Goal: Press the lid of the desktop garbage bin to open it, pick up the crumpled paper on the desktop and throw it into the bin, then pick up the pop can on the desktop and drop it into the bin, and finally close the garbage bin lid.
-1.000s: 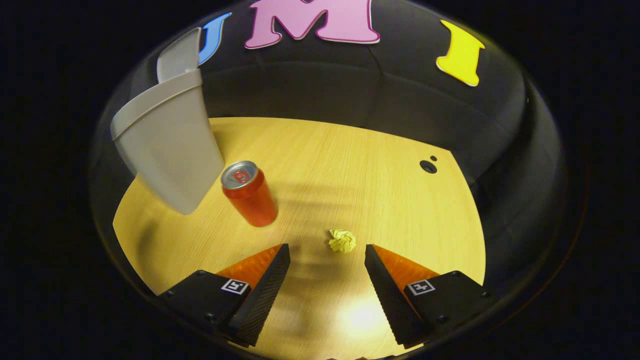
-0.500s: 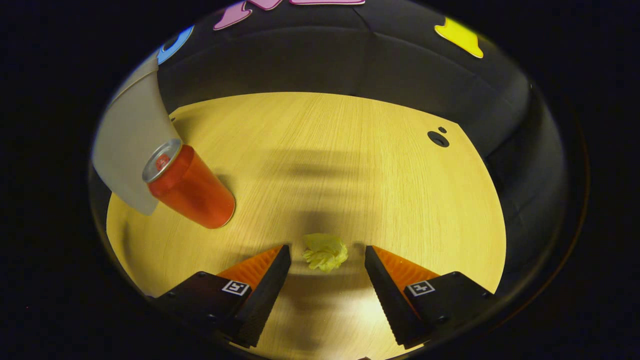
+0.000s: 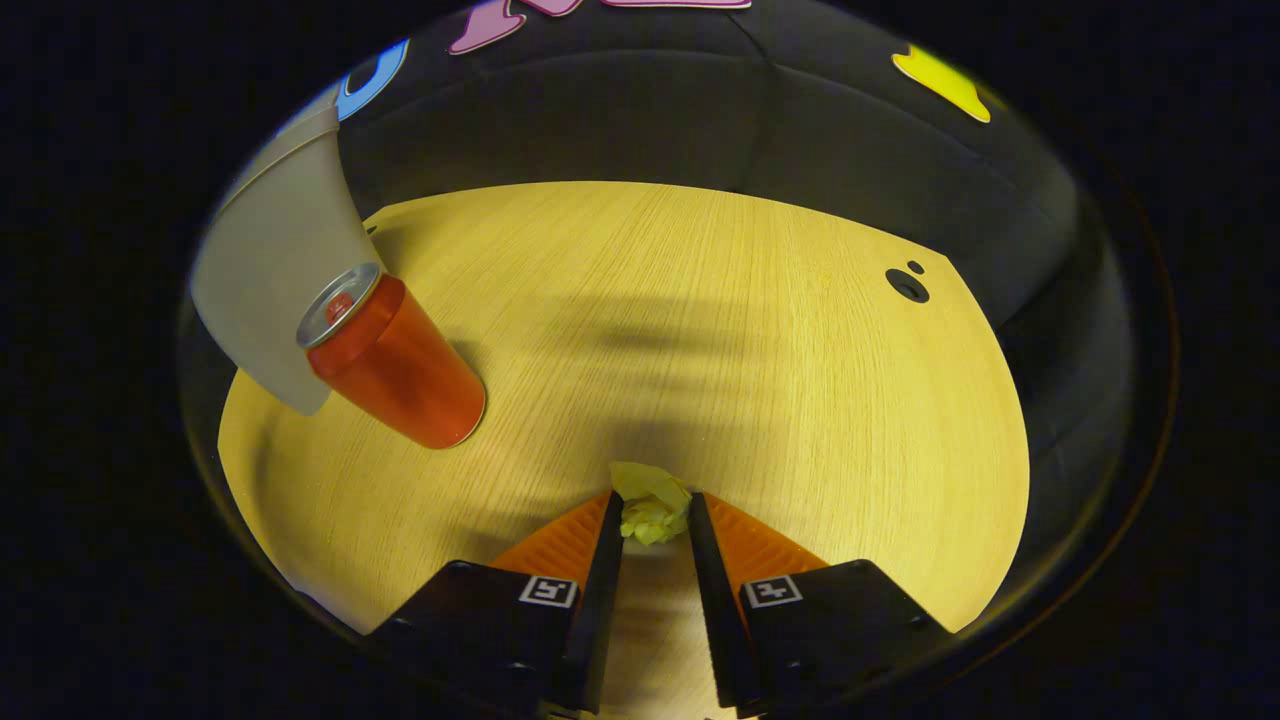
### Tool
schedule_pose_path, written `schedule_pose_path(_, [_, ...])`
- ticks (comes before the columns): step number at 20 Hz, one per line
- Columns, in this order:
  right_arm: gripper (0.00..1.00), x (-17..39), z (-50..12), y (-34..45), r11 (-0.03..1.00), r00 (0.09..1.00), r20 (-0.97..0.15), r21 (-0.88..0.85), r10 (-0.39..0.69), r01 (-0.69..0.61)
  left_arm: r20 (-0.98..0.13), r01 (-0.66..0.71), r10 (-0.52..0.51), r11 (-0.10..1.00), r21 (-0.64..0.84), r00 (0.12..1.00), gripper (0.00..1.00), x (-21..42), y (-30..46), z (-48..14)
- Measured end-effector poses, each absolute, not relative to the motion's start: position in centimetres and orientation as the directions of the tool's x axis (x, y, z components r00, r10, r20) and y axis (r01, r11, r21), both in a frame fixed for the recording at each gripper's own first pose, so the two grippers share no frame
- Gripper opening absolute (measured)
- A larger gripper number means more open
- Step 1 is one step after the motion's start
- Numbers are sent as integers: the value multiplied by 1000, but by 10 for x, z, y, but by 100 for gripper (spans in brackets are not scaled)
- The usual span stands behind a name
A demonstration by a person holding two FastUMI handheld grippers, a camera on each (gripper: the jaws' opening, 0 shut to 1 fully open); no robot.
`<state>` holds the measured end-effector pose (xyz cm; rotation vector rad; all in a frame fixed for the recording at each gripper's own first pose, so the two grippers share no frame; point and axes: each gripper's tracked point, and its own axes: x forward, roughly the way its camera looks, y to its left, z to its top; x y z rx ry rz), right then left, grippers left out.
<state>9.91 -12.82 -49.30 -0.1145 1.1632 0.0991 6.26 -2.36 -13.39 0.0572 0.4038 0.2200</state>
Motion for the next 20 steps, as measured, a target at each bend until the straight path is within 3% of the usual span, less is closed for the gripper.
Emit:
schedule_pose_path(3, [45, 106, -471, -133, 994, 443, -897, -50, -1, -99, -390, -169, 195, 980, 101, 900, 95, 64, -19, -137])
schedule_pose_path(10, [44, 132, -355, -127, 999, 633, -773, -46, -45, 16, -359, -121, 141, 990, 78, 923, 95, 60, 9, -129])
schedule_pose_path(14, [44, 155, -284, -96, 998, 727, -686, -51, -18, -23, -325, -92, 110, 993, 70, 939, 95, 52, 30, -120])
schedule_pose_path(20, [44, 188, -199, 22, 985, 798, -584, 10, 147, -175, -322, -81, 86, 996, 30, 943, 95, 33, 68, -125])
